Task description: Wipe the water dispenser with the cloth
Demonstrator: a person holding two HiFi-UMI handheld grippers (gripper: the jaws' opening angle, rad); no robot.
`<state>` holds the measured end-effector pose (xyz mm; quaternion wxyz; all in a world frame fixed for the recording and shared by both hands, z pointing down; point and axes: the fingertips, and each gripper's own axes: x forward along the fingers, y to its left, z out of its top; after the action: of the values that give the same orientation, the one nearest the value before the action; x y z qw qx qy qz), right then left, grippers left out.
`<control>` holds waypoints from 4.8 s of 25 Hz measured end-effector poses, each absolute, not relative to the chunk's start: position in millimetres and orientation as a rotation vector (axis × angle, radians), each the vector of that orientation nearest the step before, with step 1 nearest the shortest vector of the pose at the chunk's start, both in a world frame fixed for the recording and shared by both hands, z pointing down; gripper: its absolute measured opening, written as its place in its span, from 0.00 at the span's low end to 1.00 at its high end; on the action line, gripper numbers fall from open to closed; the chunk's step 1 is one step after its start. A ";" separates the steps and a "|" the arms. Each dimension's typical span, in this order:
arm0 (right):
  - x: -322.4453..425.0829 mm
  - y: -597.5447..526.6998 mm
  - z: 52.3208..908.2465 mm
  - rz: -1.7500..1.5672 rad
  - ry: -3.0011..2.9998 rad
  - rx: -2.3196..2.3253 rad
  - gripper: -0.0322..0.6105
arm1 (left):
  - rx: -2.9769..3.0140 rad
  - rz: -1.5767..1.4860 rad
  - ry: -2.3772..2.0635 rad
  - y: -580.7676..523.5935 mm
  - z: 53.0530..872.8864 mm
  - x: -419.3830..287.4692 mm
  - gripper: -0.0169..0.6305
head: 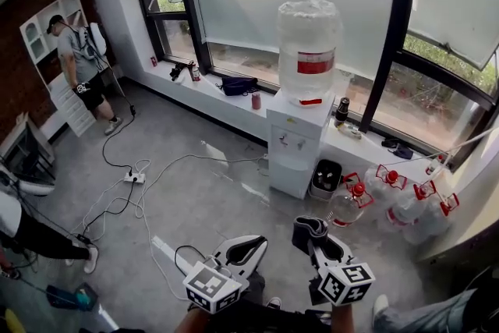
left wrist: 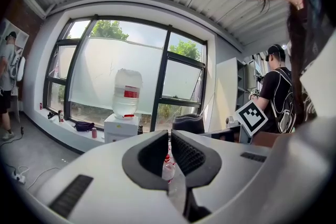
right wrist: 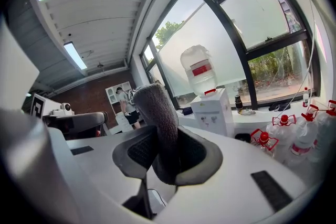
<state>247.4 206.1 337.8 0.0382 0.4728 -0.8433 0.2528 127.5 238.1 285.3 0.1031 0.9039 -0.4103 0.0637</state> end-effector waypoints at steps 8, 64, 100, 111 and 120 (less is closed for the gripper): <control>247.7 171.7 348.6 0.805 -2.576 1.454 0.21 | 2.655 0.212 -1.205 197.6 297.1 125.1 0.06; 111.3 -366.3 422.1 0.917 -2.398 1.417 0.21 | 2.552 0.244 -1.512 -154.0 295.3 10.0 0.06; 320.5 -339.0 501.7 1.110 -2.055 1.692 0.21 | 2.601 0.269 -1.361 -170.3 317.6 43.5 0.06; 179.6 -340.6 489.4 0.893 -2.201 1.351 0.21 | 2.569 0.224 -1.445 -169.0 334.5 -2.1 0.06; 107.6 -353.5 524.6 0.710 -2.150 1.292 0.21 | 2.490 0.166 -1.522 -164.3 367.8 -44.1 0.06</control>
<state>107.6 -353.5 524.6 0.2641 0.4780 -0.7955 0.2625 -44.1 -164.3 367.8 0.1092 0.8467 -0.5176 0.0566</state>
